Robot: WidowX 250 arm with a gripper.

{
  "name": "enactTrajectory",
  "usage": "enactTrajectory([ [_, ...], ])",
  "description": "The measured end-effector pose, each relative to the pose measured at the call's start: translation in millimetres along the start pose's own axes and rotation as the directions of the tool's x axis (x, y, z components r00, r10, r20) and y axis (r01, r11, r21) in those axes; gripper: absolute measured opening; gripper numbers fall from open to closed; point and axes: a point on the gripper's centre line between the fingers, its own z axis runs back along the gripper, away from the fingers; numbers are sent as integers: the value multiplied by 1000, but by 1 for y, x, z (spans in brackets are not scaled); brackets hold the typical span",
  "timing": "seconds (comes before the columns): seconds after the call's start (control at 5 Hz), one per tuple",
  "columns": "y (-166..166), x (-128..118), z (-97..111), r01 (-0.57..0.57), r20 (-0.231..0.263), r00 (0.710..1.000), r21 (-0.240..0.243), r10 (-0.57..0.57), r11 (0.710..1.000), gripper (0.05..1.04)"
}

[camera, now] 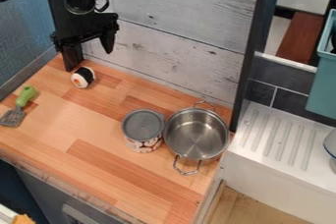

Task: Moved the silver pot to the bottom left of the table

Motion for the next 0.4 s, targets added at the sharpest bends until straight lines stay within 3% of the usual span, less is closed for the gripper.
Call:
enactTrajectory([
  [0.4, -4, -19, -10, 74, -53, 996, 32, -72, 997, 1000],
])
